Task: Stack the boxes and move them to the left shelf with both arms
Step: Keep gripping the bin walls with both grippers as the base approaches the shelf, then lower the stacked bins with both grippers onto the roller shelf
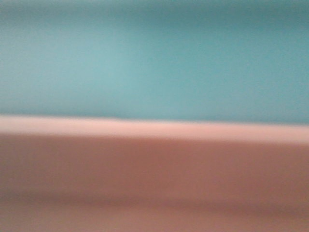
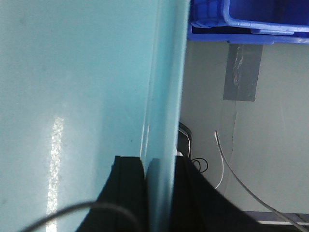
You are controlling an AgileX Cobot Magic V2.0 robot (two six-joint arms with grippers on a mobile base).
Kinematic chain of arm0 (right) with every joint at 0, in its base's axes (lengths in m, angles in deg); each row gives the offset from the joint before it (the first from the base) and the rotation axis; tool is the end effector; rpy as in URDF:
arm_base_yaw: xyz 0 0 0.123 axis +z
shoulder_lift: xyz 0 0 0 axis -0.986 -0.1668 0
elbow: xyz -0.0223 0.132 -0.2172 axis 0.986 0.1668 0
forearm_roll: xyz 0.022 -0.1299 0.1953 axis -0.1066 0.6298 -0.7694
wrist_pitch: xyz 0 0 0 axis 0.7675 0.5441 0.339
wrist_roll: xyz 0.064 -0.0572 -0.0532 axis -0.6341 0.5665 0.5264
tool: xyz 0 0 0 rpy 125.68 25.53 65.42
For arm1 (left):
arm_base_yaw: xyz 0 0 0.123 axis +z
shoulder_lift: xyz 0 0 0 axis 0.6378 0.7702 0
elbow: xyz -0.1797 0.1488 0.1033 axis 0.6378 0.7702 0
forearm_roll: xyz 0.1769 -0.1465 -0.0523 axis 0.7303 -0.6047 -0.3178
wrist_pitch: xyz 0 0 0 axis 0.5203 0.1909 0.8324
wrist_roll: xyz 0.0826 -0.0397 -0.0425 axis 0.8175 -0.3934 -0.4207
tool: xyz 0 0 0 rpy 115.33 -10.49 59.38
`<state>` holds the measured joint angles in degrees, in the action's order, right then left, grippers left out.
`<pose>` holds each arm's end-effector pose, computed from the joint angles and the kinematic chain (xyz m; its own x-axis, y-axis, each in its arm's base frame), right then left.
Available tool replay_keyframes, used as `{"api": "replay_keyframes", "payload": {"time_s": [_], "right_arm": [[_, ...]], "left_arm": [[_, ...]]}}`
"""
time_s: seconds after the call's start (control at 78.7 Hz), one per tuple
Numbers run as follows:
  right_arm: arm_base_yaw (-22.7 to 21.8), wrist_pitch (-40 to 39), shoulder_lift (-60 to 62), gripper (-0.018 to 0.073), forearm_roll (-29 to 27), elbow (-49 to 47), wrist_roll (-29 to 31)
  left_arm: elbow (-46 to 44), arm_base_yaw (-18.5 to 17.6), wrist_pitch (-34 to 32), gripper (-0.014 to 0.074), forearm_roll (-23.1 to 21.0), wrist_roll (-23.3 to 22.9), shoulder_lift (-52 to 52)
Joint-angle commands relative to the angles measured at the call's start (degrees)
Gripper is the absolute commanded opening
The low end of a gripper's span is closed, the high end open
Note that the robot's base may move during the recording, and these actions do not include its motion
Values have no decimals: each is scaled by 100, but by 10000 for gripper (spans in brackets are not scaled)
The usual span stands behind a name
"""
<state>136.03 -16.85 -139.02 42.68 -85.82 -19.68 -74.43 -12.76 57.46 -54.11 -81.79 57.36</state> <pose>0.1389 0.1718 0.2904 -0.9552 -0.0147 -0.2955 -0.0484 0.9931 0.1068 0.1470 -0.1708 0.2966 -0.9530 0.0967 -0.2871 0.1361 0.9833 -0.1206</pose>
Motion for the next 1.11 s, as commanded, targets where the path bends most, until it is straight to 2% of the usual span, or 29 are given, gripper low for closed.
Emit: {"api": "replay_keyframes", "payload": {"time_s": [0.0,0.712,0.852,0.966,1.093], "right_arm": [[25,92,192,67,126,-223,72],[25,64,192,67,127,-223,72],[25,-160,192,67,127,-223,72],[25,-579,192,67,372,-223,72],[-81,-843,155,67,637,-320,78]], "left_arm": [[-213,-37,256,-4,155,1,-184],[-213,-37,256,-4,155,1,-184],[-213,-37,253,-4,166,1,-184],[-213,-37,152,-4,331,1,-184],[-213,-37,-348,-4,721,1,-184]]}}
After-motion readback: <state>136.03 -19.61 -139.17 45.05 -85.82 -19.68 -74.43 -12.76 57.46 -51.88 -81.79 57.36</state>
